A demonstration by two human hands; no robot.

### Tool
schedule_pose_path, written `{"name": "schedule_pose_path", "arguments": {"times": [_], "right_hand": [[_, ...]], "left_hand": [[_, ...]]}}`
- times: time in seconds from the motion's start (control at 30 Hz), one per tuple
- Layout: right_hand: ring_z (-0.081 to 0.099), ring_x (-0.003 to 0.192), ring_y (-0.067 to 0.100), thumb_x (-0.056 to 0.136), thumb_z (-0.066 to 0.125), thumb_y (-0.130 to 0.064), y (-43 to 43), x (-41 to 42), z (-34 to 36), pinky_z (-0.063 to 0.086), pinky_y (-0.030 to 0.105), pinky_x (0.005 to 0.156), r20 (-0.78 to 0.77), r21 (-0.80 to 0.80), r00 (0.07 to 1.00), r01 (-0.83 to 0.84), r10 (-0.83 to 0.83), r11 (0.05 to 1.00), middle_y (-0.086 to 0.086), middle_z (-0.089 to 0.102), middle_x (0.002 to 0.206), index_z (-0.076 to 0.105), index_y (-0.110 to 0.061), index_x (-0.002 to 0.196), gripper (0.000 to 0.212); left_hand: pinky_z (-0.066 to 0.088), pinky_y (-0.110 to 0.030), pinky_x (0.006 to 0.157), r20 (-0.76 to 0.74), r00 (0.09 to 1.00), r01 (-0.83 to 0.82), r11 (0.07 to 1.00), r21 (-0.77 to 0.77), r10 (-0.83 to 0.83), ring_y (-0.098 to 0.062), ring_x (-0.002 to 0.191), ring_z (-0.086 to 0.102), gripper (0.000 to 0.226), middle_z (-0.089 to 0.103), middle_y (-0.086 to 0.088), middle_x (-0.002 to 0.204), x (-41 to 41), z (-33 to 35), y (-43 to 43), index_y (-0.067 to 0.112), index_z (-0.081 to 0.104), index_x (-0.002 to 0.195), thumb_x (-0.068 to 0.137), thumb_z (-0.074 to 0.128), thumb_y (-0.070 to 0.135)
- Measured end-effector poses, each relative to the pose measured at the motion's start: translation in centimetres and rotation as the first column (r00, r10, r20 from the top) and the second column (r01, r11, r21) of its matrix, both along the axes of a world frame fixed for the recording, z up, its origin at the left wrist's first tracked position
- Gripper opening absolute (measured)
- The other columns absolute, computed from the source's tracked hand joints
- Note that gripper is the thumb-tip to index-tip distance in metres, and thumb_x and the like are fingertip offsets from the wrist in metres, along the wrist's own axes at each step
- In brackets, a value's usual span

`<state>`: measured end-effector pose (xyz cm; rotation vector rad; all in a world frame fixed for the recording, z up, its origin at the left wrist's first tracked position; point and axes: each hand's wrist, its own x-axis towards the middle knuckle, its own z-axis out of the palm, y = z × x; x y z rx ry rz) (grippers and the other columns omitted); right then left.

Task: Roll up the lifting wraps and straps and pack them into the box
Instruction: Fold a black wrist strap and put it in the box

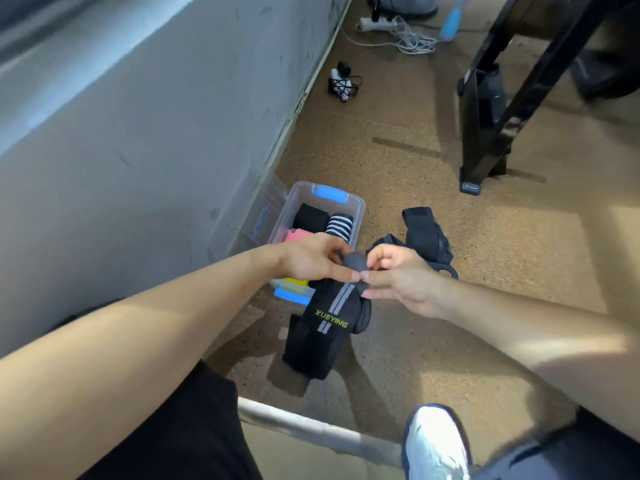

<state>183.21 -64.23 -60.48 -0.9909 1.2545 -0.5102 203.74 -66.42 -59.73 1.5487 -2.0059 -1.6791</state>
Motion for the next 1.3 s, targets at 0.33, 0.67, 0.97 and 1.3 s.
{"name": "schedule_pose_path", "arguments": {"times": [0.33,0.67,0.97,1.3], "right_hand": [[0.054,0.120,0.005,0.093,0.069,-0.015,-1.5,-1.4,2.7,0.044,0.041,0.103,-0.210,-0.035,0.942,-0.276,0.263,0.960,-0.018,0.062,0.121,0.059,-0.035,0.126,0.039],[0.069,0.106,0.024,0.091,0.077,-0.017,-1.0,-3.4,-2.9,0.064,0.037,0.080,-0.417,0.002,0.870,-0.288,0.263,0.958,0.019,0.071,0.113,0.074,-0.011,0.102,0.013],[0.066,0.095,0.014,0.090,0.078,-0.023,-5.2,-8.6,-7.0,0.059,0.028,0.069,-0.591,0.009,0.788,-0.209,0.174,0.978,0.001,0.071,0.110,0.071,-0.016,0.115,0.026],[0.057,0.127,0.033,0.090,0.078,-0.022,-15.4,-13.5,-16.0,0.046,0.040,0.105,-0.612,-0.168,0.722,0.279,-0.322,0.945,0.018,0.056,0.141,0.048,-0.003,0.145,0.065]], "left_hand": [[0.054,-0.054,0.102,-0.302,0.911,-0.272,0.959,0.077,0.283,-0.030,0.114,0.070,0.025,0.073,-0.013,0.122,0.6,1.9,-0.4,0.013,0.065,0.126,0.107,0.053,0.023],[0.060,-0.024,0.072,-0.231,0.865,-0.454,0.891,0.015,0.445,-0.020,0.091,0.075,0.016,0.079,0.001,0.093,1.8,1.6,-1.3,0.013,0.069,0.112,0.106,0.054,0.017],[0.059,-0.042,0.085,-0.126,0.873,-0.477,0.878,-0.021,0.471,-0.022,0.082,0.070,0.027,0.074,-0.012,0.090,-0.9,-0.8,-3.5,-0.001,0.068,0.096,0.101,0.064,0.024],[0.047,-0.012,0.050,-0.213,0.813,-0.546,0.837,0.040,0.542,-0.008,0.069,0.069,0.017,0.074,0.002,0.079,-3.2,-6.3,-7.5,0.014,0.070,0.090,0.102,0.062,0.023]]}}
